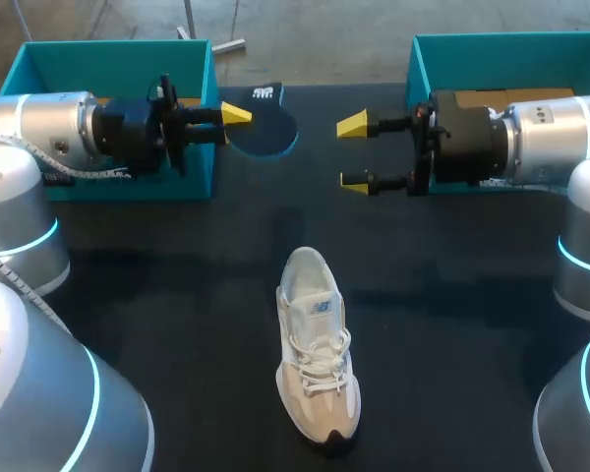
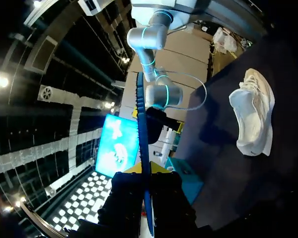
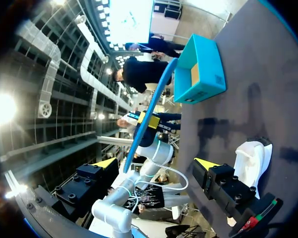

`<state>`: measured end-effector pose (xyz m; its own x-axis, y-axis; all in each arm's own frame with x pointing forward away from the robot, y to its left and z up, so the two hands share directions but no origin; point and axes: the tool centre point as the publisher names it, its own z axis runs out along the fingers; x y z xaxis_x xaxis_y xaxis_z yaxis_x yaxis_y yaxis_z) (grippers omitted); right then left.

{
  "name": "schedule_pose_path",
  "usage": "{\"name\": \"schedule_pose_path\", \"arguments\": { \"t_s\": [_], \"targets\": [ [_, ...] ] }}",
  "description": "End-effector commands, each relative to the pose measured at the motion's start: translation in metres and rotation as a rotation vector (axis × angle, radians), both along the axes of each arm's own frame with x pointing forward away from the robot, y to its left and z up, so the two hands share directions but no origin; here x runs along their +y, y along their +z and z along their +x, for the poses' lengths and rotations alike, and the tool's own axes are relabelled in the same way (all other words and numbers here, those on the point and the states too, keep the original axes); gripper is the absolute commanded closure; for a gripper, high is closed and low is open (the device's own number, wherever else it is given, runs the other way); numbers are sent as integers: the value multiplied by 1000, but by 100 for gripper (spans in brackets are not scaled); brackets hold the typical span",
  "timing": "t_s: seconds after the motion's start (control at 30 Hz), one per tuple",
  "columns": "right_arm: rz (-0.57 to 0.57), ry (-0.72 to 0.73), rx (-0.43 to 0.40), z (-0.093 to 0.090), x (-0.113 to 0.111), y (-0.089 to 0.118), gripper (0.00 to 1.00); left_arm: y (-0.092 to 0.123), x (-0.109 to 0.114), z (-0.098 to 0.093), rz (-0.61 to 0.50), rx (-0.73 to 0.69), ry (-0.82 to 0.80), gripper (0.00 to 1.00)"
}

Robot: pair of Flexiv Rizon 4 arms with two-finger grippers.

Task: Take the shoe out of the shoebox, open the shoe tongue, remove and reinsert the insole, then place the shoe into the shoebox

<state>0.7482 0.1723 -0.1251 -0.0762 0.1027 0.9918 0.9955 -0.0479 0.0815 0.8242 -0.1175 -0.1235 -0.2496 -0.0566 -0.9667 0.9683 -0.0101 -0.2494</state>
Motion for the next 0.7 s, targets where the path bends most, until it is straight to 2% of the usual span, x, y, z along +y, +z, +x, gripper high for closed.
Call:
{"name": "schedule_pose_path", "arguments": {
  "t_s": [0.03,0.27,0.4,0.7],
  "targets": [
    [-1,-3,0,0,2,-1,0,-2,1,-3,-20,-588,60,100],
    [-1,-3,0,0,2,-1,0,-2,1,-3,-20,-588,60,100],
    [-1,-3,0,0,2,-1,0,-7,-7,5,-10,-589,49,100],
    [-1,-3,0,0,2,-1,0,-2,-15,2,-15,-529,25,100]
  ]
}}
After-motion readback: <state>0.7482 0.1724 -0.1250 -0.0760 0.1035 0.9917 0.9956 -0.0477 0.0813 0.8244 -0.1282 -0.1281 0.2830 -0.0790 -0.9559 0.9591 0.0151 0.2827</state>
